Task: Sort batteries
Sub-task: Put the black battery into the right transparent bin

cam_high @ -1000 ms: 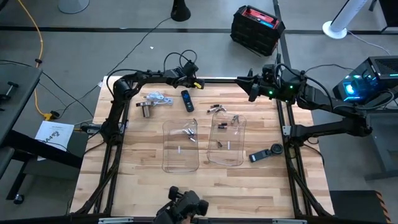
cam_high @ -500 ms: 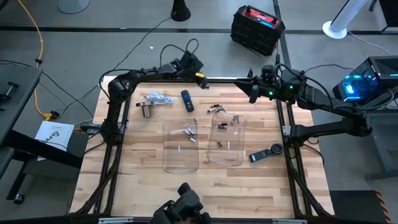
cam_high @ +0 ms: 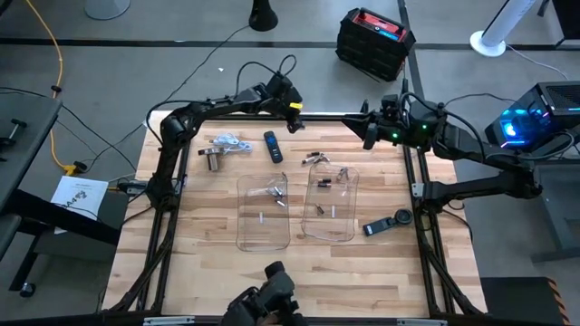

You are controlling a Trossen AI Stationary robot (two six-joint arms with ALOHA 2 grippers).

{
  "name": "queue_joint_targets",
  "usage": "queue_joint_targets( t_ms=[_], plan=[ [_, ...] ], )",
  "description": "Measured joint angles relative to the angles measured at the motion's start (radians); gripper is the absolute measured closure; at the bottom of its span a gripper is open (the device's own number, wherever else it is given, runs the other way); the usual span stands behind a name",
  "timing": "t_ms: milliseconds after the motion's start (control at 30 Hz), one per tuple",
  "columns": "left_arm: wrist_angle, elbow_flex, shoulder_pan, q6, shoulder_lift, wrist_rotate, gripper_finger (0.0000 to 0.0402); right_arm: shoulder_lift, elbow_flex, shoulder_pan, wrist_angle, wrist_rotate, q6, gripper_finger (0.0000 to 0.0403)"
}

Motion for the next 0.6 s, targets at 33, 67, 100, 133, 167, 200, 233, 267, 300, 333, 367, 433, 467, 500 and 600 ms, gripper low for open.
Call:
queue_joint_targets(
  t_ms=[33,67,100,133,167,200,233,267,300,333,367,433,467,500,600],
  plan=[
    [-0.008,0.005,0.005,0.007,0.011,0.019,0.0251,0.0,0.0,0.0,0.0,0.0,0.0,0.0277],
    [-0.025,0.009,0.009,0.011,0.029,0.045,0.0243,0.0,0.0,0.0,0.0,0.0,0.0,0.0277],
    [-0.034,0.014,0.015,0.005,0.047,0.08,0.0238,0.0,0.0,0.0,0.0,0.001,0.002,0.0277],
    [-0.032,0.021,0.02,-0.013,0.065,0.117,0.0236,0.0,0.0,0.0,-0.001,0.001,0.006,0.0277],
    [-0.031,0.031,0.025,-0.026,0.081,0.165,0.0236,0.0,0.0,0.0,-0.002,0.0,0.007,0.0277],
    [-0.028,0.041,0.03,-0.042,0.091,0.216,0.0236,0.0,0.0,0.0,-0.003,0.001,0.008,0.0277],
    [-0.023,0.05,0.035,-0.046,0.102,0.258,0.0238,0.0,0.0,0.0,-0.007,0.001,0.012,0.0277],
    [-0.018,0.055,0.039,-0.046,0.113,0.282,0.0241,0.0,0.0,0.0,-0.011,0.001,0.019,0.0277],
    [-0.018,0.057,0.041,-0.051,0.122,0.282,0.0243,0.0,0.0,0.0,-0.015,0.001,0.03,0.0277],
    [-0.02,0.057,0.041,-0.058,0.134,0.273,0.0246,0.0,0.0,0.0,-0.021,0.001,0.032,0.0277],
    [-0.019,0.058,0.042,-0.061,0.146,0.271,0.0248,0.0,0.0,0.0,-0.026,0.001,0.032,0.0277],
    [-0.031,0.063,0.048,-0.067,0.158,0.278,0.0249,0.0,0.0,0.0,-0.032,0.001,0.032,0.0277],
    [-0.026,0.065,0.052,-0.063,0.158,0.269,0.025,0.0,0.0,0.0,-0.035,0.001,0.032,0.0277],
    [-0.024,0.068,0.052,-0.05,0.154,0.228,0.025,0.0,0.0,0.0,-0.039,0.001,0.031,0.0277],
    [-0.036,0.07,0.044,0.002,0.151,0.09,0.025,0.0,0.0,0.0,-0.042,0.003,0.031,0.0277]
  ],
)
